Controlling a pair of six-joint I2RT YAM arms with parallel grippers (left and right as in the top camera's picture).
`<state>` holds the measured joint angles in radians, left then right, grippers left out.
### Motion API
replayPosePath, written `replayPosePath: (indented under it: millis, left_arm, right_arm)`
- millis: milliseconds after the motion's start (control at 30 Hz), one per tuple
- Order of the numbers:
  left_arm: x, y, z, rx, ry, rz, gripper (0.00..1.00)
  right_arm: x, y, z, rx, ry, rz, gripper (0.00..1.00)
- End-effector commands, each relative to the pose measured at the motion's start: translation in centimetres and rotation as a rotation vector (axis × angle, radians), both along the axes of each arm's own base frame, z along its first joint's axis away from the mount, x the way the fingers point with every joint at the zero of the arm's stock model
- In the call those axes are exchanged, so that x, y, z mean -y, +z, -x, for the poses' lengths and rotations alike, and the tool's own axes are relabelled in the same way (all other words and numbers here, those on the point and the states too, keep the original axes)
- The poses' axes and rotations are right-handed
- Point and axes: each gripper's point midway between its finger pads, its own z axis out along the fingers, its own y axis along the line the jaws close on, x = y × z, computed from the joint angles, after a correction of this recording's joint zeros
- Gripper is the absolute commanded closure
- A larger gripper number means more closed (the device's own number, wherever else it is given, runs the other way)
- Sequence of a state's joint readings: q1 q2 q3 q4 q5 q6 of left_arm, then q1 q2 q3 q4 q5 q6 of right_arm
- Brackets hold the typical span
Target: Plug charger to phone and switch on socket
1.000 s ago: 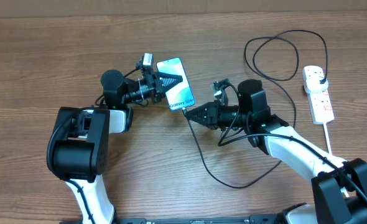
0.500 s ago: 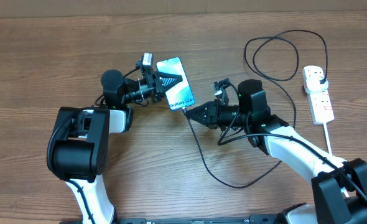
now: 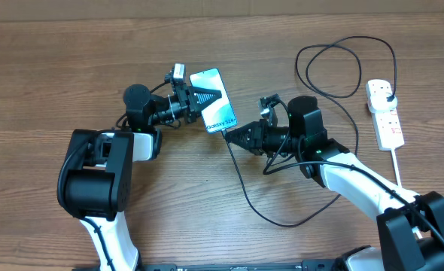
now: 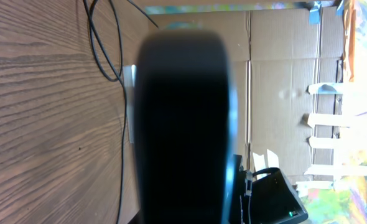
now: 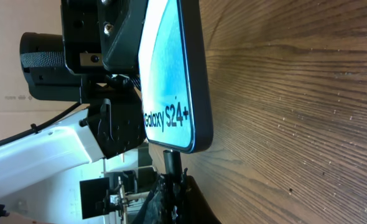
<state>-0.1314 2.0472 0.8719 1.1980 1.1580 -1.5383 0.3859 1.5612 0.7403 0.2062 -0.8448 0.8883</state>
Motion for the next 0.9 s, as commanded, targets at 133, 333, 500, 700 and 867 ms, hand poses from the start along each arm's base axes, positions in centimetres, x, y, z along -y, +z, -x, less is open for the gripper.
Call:
replayPosePath:
  millis: [133,333,500,700,867]
  left_arm:
    - [2.0,0.2,3.4,0.067,-0.184,-0.012,0.96]
    - [2.0,0.2,3.3,0.079,-0.179,-0.015,0.96]
    - [1.9,0.2,3.3,0.092,-0.18,-0.017,0.96]
    - [1.9,0.2,3.4,0.093,-0.188,-0.017,0.96]
    - [2.3,0.2,4.0,0.109,-0.216,-0.019,0.96]
  right_arm:
    - [1.2,0.5,-2.6,0.051,-0.133,0.032,0.96]
    - [1.1,0.4,-2.1,0.04,-0.108,0.027,0.96]
    - [1.2,2.6,-0.8,0.126,0.019,-0.041,0.71]
    - [4.4,6.4,-0.1,0.25,0.006,-0.037,0.41]
    - [7.4,8.2,2.2,0.365,-0.047,0.094,0.2]
